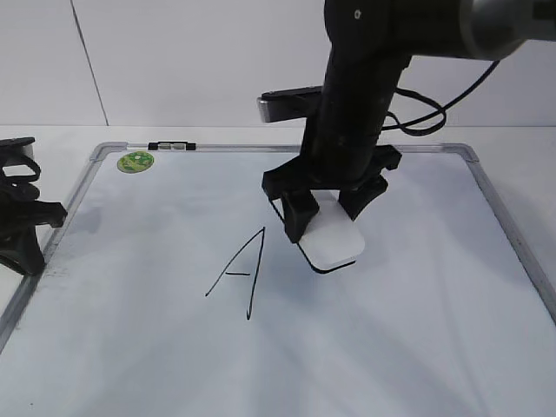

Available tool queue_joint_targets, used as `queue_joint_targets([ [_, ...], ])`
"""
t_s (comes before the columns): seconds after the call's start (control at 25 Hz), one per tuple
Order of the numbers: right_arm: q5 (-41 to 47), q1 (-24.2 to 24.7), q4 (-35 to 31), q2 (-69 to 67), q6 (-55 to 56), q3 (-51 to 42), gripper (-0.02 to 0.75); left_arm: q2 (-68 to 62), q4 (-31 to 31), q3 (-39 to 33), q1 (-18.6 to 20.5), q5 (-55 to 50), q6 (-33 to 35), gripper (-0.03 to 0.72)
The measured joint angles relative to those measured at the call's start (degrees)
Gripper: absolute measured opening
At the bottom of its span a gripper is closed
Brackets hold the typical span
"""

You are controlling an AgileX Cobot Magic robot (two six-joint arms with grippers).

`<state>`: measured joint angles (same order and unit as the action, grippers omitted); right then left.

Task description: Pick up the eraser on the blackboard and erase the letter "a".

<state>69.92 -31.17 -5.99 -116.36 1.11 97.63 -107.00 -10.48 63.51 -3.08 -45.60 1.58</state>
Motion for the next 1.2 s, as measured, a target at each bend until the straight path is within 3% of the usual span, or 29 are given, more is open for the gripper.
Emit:
queue_joint_targets([
  [0.4,0.2,0.0,11.3,3.9,6.0,0.0,0.557,0.0,0.0,0.0,0.0,0.0,0.0,0.014],
  [0.56,0.3,1.1,12.7,6.8,9.2,0.0,0.557,0.0,-0.1,0.0,0.0,0.0,0.0,0.014],
  [1.2,1.8,17.7,13.1,23.8,12.3,0.0,0.557,0.0,-0.2,0.0,0.0,0.0,0.0,0.014],
])
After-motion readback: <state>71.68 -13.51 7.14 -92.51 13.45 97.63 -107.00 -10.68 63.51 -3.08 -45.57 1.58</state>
